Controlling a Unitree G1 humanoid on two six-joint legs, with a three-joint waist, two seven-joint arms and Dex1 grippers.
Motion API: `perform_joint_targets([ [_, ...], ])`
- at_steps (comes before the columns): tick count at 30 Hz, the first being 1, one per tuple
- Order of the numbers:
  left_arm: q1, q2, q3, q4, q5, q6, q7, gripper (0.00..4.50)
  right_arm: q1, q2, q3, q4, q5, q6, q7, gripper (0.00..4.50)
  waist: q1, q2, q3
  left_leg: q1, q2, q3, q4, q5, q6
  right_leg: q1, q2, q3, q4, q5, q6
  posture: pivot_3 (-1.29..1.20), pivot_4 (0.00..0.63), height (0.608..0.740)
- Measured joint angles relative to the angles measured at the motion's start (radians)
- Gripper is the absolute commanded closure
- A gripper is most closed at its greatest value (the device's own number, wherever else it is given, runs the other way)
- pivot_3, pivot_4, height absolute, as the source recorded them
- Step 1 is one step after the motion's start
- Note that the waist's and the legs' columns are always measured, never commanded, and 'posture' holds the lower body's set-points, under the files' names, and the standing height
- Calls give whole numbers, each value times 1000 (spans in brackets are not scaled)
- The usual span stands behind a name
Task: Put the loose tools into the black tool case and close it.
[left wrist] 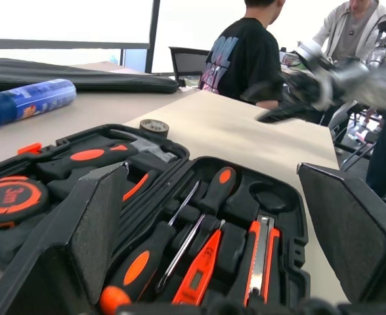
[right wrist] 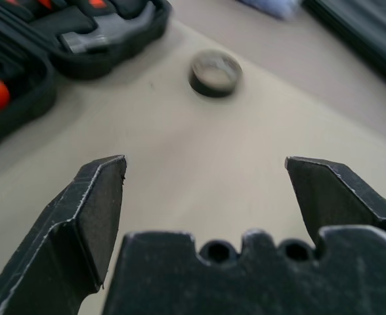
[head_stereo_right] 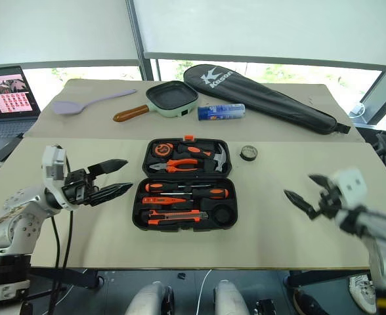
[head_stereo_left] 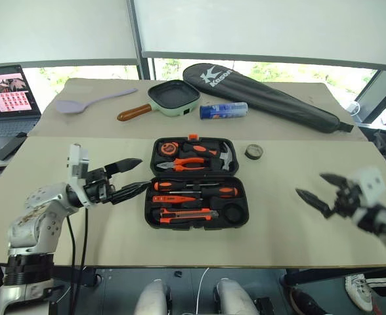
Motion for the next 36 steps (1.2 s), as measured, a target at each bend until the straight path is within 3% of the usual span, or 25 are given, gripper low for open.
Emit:
perform_joint_targets([
  [3, 0, -6, -17, 5, 7, -2, 9, 67, -262, 31, 156, 198, -106, 16, 68, 0, 3, -2, 1, -2, -1, 2, -3, 0, 0, -4, 0, 0, 0, 0, -1, 0, 150, 740],
  [6, -10, -8, -48, 6, 35, -26, 10, 67, -540, 136, 329, 506, -256, -37, 136, 0, -1, -2, 1, -10, -1, 3, -3, 0, -1, -12, -1, 0, 0, 0, -1, 0, 150, 740],
  [14, -10, -19, -60, 8, 67, -45, 28, 67, -812, 306, 470, 1038, -470, -261, 155, 0, 16, -2, 1, -24, -3, 4, -4, 1, -1, -27, -4, -1, 3, 1, 0, 0, 150, 740],
  [17, 2, -20, -62, 6, 69, -47, 29, 0, -855, 339, 483, 1130, -515, -269, 152, 671, 16, -2, 1, -24, -3, 5, -4, 1, -2, -27, -4, -1, 2, 1, 0, 0, 150, 740],
  [28, 15, -14, -61, -6, 72, -90, 17, 0, -888, 364, 453, 1209, -566, -324, 112, 4426, 13, -1, 1, -23, -3, 6, -4, 2, -3, -27, -4, -1, 4, 1, 0, 0, 150, 740],
  [32, 15, 3, -69, -6, 82, -110, -14, 0, -889, 344, 410, 1207, -556, -380, 134, 4426, 13, -1, 1, -23, -3, 6, -4, 2, -3, -27, -4, -1, 4, 1, 0, 0, 150, 740],
  [36, 41, 24, -93, -14, 104, -134, -61, 0, -889, 298, 352, 1155, -504, -428, 287, 4426, 12, 0, 2, -23, -2, 6, -4, 2, -3, -27, -4, -1, 4, 1, 0, 0, 150, 740],
])
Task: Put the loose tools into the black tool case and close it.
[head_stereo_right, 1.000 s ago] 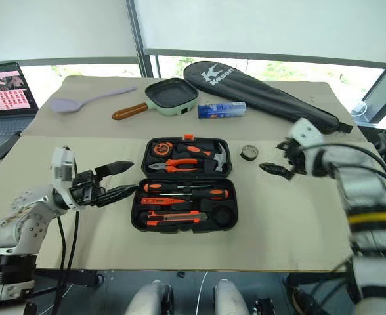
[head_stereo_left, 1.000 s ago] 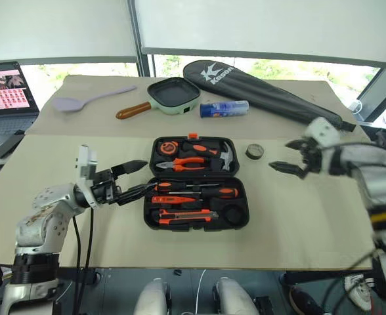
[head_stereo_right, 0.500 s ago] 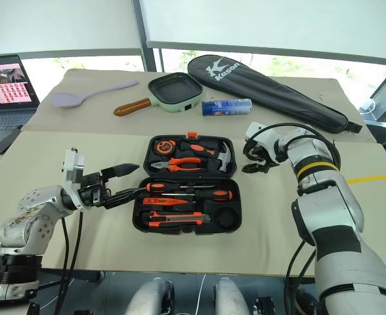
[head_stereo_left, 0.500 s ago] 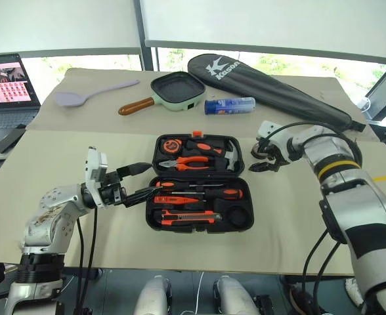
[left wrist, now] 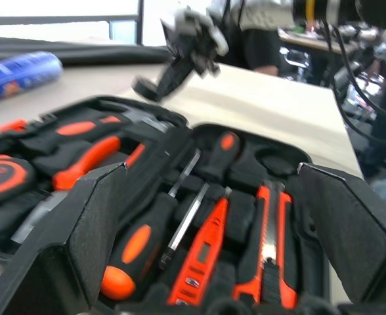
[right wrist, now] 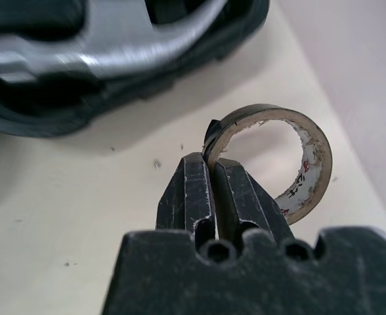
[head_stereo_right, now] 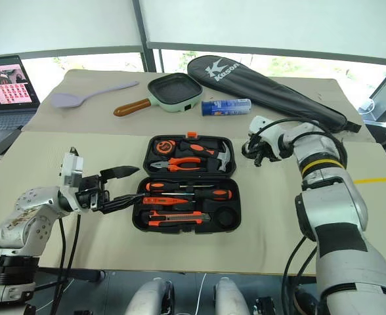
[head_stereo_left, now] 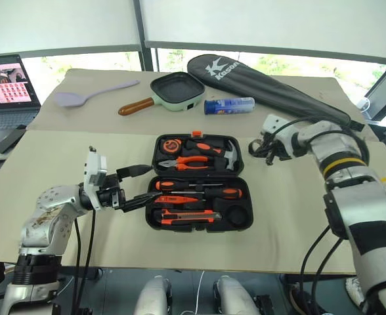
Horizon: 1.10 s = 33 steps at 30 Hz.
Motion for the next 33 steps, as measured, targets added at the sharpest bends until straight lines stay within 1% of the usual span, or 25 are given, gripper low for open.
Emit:
perform_joint_targets([
  [2, 27, 19, -22, -6, 21, -43, -46, 0, 15, -30, -33, -113, 67, 45, 151, 4426, 0, 1, 0, 0, 1, 0, 0, 0, 0, 0, 1, 0, 0, 0, 0, 0, 150, 740],
  [4, 42, 28, -41, -13, 43, -87, -87, 0, 110, -81, -38, -385, 169, 197, 298, 4426, 4, 1, 0, 1, 2, 0, 0, 0, 0, 1, 2, -1, 0, 0, 0, 0, 150, 740],
  [5, 53, 31, -43, -14, 46, -102, -100, 0, 158, -102, -34, -500, 214, 270, 338, 4426, 6, 1, 0, 1, 2, -1, 0, 0, 0, 1, 2, -1, 0, 0, 0, 0, 150, 740],
  [7, 80, 44, -58, -25, 55, -126, -128, 0, 336, -173, -26, -889, 331, 526, 355, 4426, 14, 1, 0, -1, 3, -4, 0, 0, 0, 0, 1, -2, 1, 0, 0, 0, 150, 740],
  [8, 103, 54, -64, -26, 59, -135, -143, 0, 451, -195, -24, -1125, 405, 694, 347, 4426, 16, 1, 0, 0, 4, -6, 0, -1, 1, 0, 1, -3, 1, 0, -1, 0, 150, 740],
  [9, 115, 55, -67, -26, 62, -137, -149, 0, 510, -192, -5, -1249, 448, 782, 345, 4426, 17, 1, 0, -1, 3, -8, 0, -1, 1, 0, 1, -3, 1, 0, -1, 0, 150, 740],
  [10, 112, 53, -78, -27, 63, -137, -150, 0, 548, -186, 5, -1327, 469, 836, 327, 4426, 16, 1, 1, -2, 2, -8, 2, -1, 1, -1, 1, -2, 3, 0, -1, 0, 150, 740],
  [11, 115, 51, -81, -39, 63, -140, -150, 0, 603, -188, 12, -1437, 483, 896, 282, 4426, 16, 1, 1, -2, 1, -8, 6, -1, 1, 0, 1, -2, 5, 0, -1, 0, 150, 740],
  [12, 117, 51, -80, -41, 62, -142, -148, 0, 634, -194, 13, -1502, 489, 934, 245, 4426, 15, 1, 1, -1, 1, -8, 9, -1, 1, 0, 0, -2, 7, -1, 0, 0, 150, 740],
  [14, 125, 51, -80, -44, 61, -142, -145, 0, 668, -211, 12, -1581, 495, 991, 185, 4426, 13, 1, 1, 0, 1, -7, 12, -1, 2, 2, 0, -1, 7, 0, 0, 0, 150, 740],
  [17, 161, 54, -81, -57, 61, -142, -146, 0, 724, -272, 24, -1670, 497, 1053, 128, 4426, 13, 1, 1, 3, 1, -6, 11, 0, 3, 4, 0, -1, 7, 0, 0, 0, 150, 740],
  [19, 171, 54, -81, -58, 61, -142, -146, 0, 738, -286, 31, -1690, 498, 1075, 100, 4426, 12, 0, 1, 3, 2, -5, 11, 0, 3, 3, 1, -1, 8, 0, 0, 0, 150, 740],
  [21, 170, 54, -81, -69, 61, -142, -145, 0, 734, -295, 45, -1694, 494, 1075, 79, 4426, 12, 0, 1, 4, 2, -5, 11, 0, 3, 3, 1, -1, 8, 0, 0, 0, 150, 740],
  [24, 170, 55, -81, -83, 61, -139, -141, 0, 713, -319, 99, -1661, 475, 1050, 67, 4426, 12, 0, 1, 3, 2, -5, 11, 0, 3, 3, 1, 0, 8, 0, 0, 0, 150, 740],
  [30, 172, 62, -79, -100, 60, -128, -122, 0, 662, -317, 171, -1621, 457, 1038, 61, 4426, 14, -1, 1, 3, 1, -6, 11, 0, 3, 3, 1, 0, 8, 0, 0, 0, 150, 740],
  [32, 175, 62, -76, -114, 49, -124, -112, 0, 646, -308, 185, -1614, 458, 1052, 64, 3722, 12, -1, 1, 3, 2, -6, 11, 0, 3, 3, 2, 0, 8, 0, 0, 0, 150, 740],
  [33, 177, 62, -74, -121, 42, -119, -104, 0, 628, -314, 203, -1613, 457, 1052, 73, 3588, 12, -1, 1, 3, 2, -6, 11, 0, 3, 2, 1, 0, 8, 0, 0, 0, 150, 740],
])
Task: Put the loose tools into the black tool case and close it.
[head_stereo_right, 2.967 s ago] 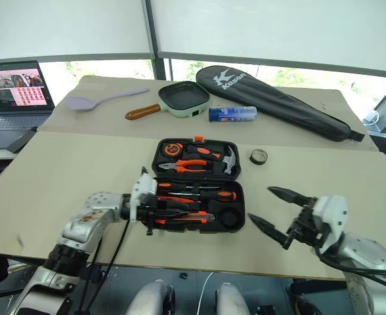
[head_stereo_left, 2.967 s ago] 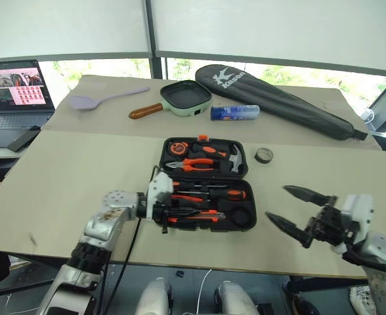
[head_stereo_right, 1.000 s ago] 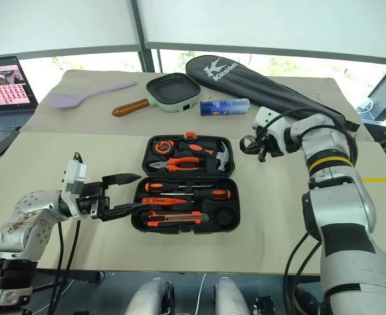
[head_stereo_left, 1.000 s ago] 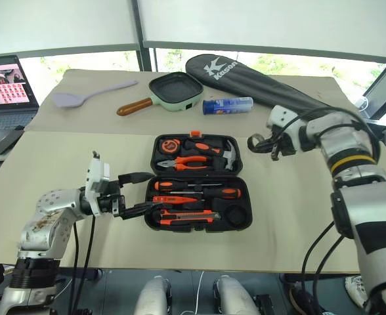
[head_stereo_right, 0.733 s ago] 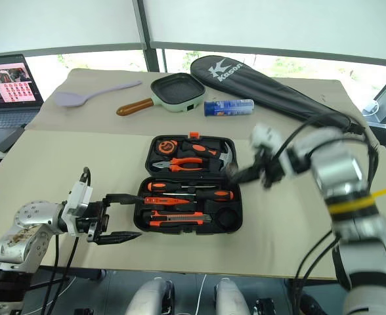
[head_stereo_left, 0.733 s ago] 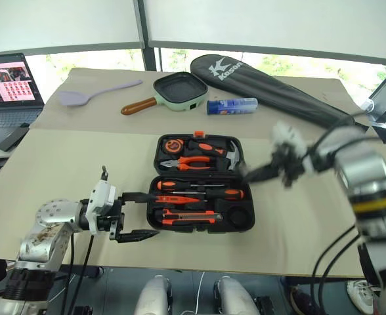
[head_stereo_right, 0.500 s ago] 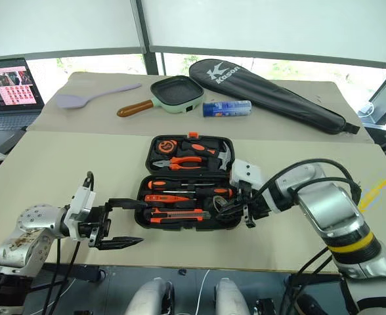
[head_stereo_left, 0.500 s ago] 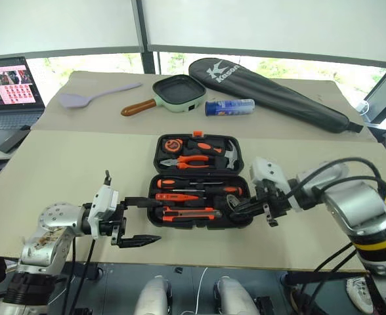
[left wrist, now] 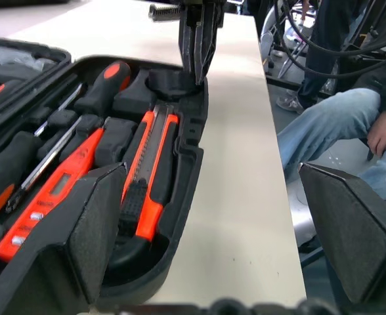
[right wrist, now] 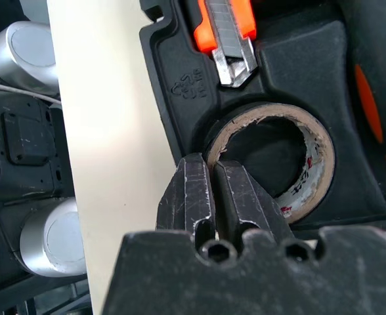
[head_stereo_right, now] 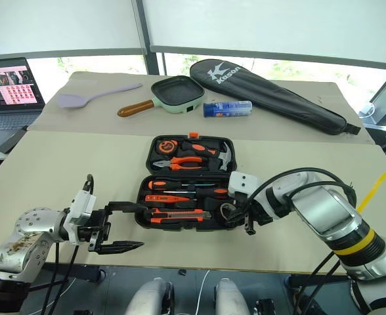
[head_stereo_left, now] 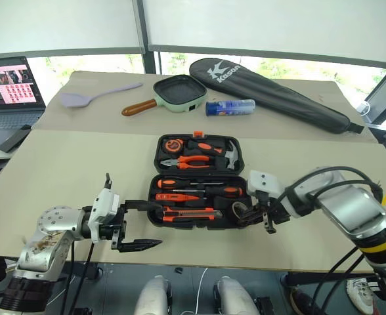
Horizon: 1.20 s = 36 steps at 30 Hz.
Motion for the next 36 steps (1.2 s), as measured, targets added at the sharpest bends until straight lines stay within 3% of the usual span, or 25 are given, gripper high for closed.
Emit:
perform_joint_targets([
  [3, 7, 0, 13, -11, -6, 25, 29, 0, -36, -3, 9, 15, 4, 0, 15, 2494, 0, 0, 0, 0, 0, 0, 0, 0, 0, 0, 0, 0, 0, 0, 0, 0, 150, 740],
  [4, 11, 2, 24, -12, -13, 39, 40, 0, -38, -2, 0, 20, 25, 2, 21, 2319, 0, -1, 0, 0, 0, 0, 0, 0, 0, 0, 0, 0, 0, 0, 0, 0, 150, 740],
  [9, 4, 33, 93, -6, -29, 112, 134, 0, -31, -28, -127, 39, 185, -18, 143, 2319, 2, -1, 1, 0, 0, -1, 0, 0, 0, 1, 0, 0, 0, 0, 0, 0, 150, 740],
  [11, -27, 26, 135, 32, -37, 131, 194, 527, -13, -25, -233, 108, 226, -88, 161, 2249, 5, -3, 1, 1, 0, -1, 0, 0, 0, 2, 0, -1, 0, 0, 0, 0, 150, 740],
  [12, -45, 21, 159, 65, -34, 135, 236, 702, -2, -19, -283, 163, 233, -123, 153, 2675, 5, -5, 1, 2, 0, -1, 0, 0, 0, 3, 0, -1, 0, 0, 0, 0, 150, 740],
  [13, -56, 18, 169, 88, -27, 135, 258, 1019, 4, -12, -310, 200, 234, -145, 145, 2754, 5, -5, 1, 2, 0, -1, 0, 0, 0, 3, 0, -1, 0, 0, 0, 0, 150, 740],
  [16, -141, -17, 181, 233, 63, 87, 394, 1887, 52, 5, -350, 377, 120, -409, 56, 3536, 8, -7, 1, 2, -1, 3, 0, 0, 0, 3, 0, -1, 0, 0, 0, 0, 150, 740],
  [18, -190, -26, 174, 319, 114, 85, 454, 2868, 73, 54, -355, 519, 28, -584, -35, 4412, 5, -8, 1, 0, -1, 5, 0, 0, 0, 1, 0, 0, 0, 0, 0, 0, 150, 740],
  [19, -213, -32, 158, 345, 131, 88, 467, 3050, 72, 78, -355, 571, -1, -642, -70, 4500, 4, -8, 1, 0, -1, 5, 0, 0, 0, 0, 0, 0, 1, 0, 0, 0, 150, 740],
  [23, -306, -71, 70, 420, 187, 148, 497, 4471, 42, 173, -326, 747, -116, -871, -182, 4500, -4, -8, 1, 0, -1, 6, -1, 0, 0, -1, 0, 1, 2, 0, 0, 0, 150, 740],
  [30, -398, -165, -39, 511, 220, 175, 470, 4471, 6, 297, -279, 833, -174, -934, -219, 4500, -3, -8, 1, 0, -1, 6, -1, 0, -1, -1, 0, 1, 4, 0, 0, 0, 150, 740],
  [36, -419, -206, -41, 576, 236, 123, 437, 4471, 54, 303, -288, 774, -172, -920, -207, 4500, -2, -8, 1, 0, -1, 5, -1, 0, -1, -1, 0, 1, 3, 0, 0, 0, 150, 740],
])
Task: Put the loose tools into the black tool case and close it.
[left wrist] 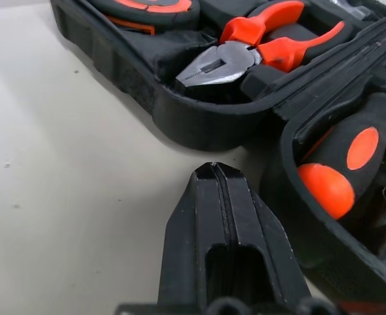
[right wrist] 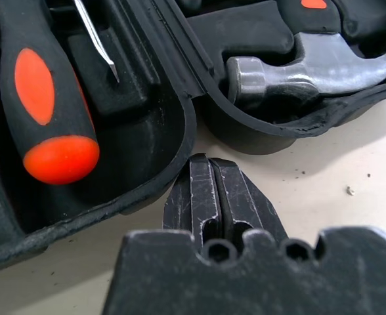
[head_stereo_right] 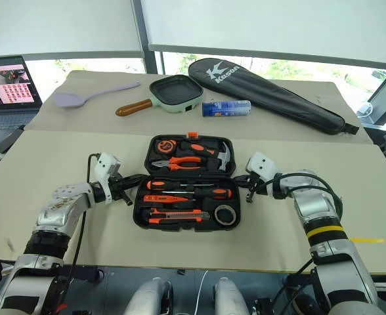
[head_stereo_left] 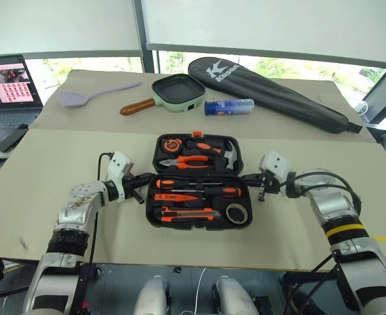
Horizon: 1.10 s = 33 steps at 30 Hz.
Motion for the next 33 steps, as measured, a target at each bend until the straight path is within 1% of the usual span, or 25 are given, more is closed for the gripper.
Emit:
perform_joint_targets([
  [3, 15, 12, 5, -4, -3, -5, -52, 4471, 48, -1, -6, -84, 6, 50, -1, 4500, 0, 0, 0, 0, 0, 0, 0, 0, 0, 0, 0, 0, 0, 0, 0, 0, 150, 740],
  [8, 105, 49, 23, -97, -46, 24, -139, 4471, 164, -10, -5, -270, 15, 128, -2, 4500, -3, 0, 0, 0, 1, -1, -1, 0, 0, 0, 0, 0, 0, 0, 0, 0, 150, 740],
  [12, 170, 61, 31, -173, -58, 26, -155, 4471, 238, -32, -15, -377, 26, 176, -6, 4500, 0, 0, 0, 1, 1, -1, 0, 0, 0, 1, 0, 0, 0, 0, 0, 0, 150, 740],
  [15, 196, 66, 75, -212, -93, 48, -141, 4471, 286, -49, -41, -413, 54, 188, -16, 4500, 3, 0, 0, 1, 1, -1, 0, 0, 0, 1, 0, 0, 0, 0, 0, 0, 150, 740],
  [16, 199, 74, 89, -219, -106, 59, -135, 4234, 294, -56, -50, -414, 57, 191, -19, 4500, 2, 0, 0, 1, 1, -1, 1, 0, 0, 1, 0, 0, 0, 0, 0, 0, 150, 740],
  [17, 205, 86, 112, -238, -122, 78, -125, 3977, 300, -67, -68, -416, 74, 212, -21, 4212, 1, 0, 0, 1, 1, -2, 1, 0, 0, 1, 0, 0, 0, 0, 0, 0, 150, 740],
  [18, 209, 95, 130, -255, -129, 90, -117, 3823, 303, -81, -88, -416, 90, 236, -20, 3918, 2, 0, 0, 1, 1, -2, 1, 0, 0, 1, 0, 0, 0, 0, 0, 0, 150, 740],
  [20, 214, 144, 146, -306, -134, 149, -76, 3124, 304, -138, -129, -441, 142, 324, 7, 3400, 2, 0, 0, 1, 1, -3, 1, 0, 0, 1, 0, 0, 0, 0, 0, 0, 150, 740],
  [21, 214, 171, 152, -321, -134, 187, -60, 2769, 302, -156, -151, -461, 169, 372, 9, 3045, 1, 0, 0, 1, 1, -4, 1, 0, 0, 1, 0, 0, 0, 0, 0, 0, 150, 740],
  [22, 213, 196, 166, -333, -143, 230, -51, 2293, 292, -158, -183, -484, 211, 450, 1, 2578, 1, 0, 0, 2, 1, -5, 0, 0, 0, 2, 0, 0, 0, 0, 0, 0, 150, 740],
  [23, 207, 222, 174, -348, -164, 291, -49, 1982, 268, -159, -213, -515, 273, 585, -24, 2286, -2, 0, 0, 2, 2, -6, 0, 0, 0, 1, 1, 0, 1, 0, 0, 0, 150, 740],
  [24, 193, 242, 172, -358, -184, 344, -50, 1734, 243, -176, -214, -541, 308, 696, -36, 2012, -3, 0, 0, 2, 2, -6, 0, 0, 0, 1, 1, 1, 1, 0, 0, 0, 150, 740],
  [25, 166, 258, 172, -363, -206, 413, -49, 1301, 210, -215, -198, -578, 336, 841, -48, 1618, -2, 0, 0, 2, 1, -6, 0, 0, 0, 1, 1, 1, 1, 0, 0, 0, 150, 740],
  [28, 90, 280, 169, -360, -243, 556, -33, 243, 106, -300, -121, -649, 369, 1092, -74, 591, 0, 0, 0, 2, 1, -6, 1, 0, 0, 1, 1, 0, 1, 0, 0, 0, 150, 740],
  [29, 44, 278, 160, -348, -250, 624, -12, 121, 46, -291, -97, -645, 379, 1183, -88, 168, 0, -1, 1, 2, 1, -6, 1, 0, 0, 1, 1, 0, 1, 0, 0, 0, 150, 740],
  [30, 0, 267, 150, -334, -256, 681, 16, 121, -9, -265, -85, -632, 391, 1253, -107, 13, 0, -1, 1, 1, 1, -7, 1, 0, 0, 1, 1, 0, 1, 0, 0, 0, 150, 740],
  [33, -112, 226, 116, -303, -258, 816, 102, 121, -143, -177, -82, -567, 408, 1400, -173, 13, 0, -2, 1, 1, 0, -8, 1, 0, 0, 1, 1, 0, 1, 0, 0, 0, 150, 740],
])
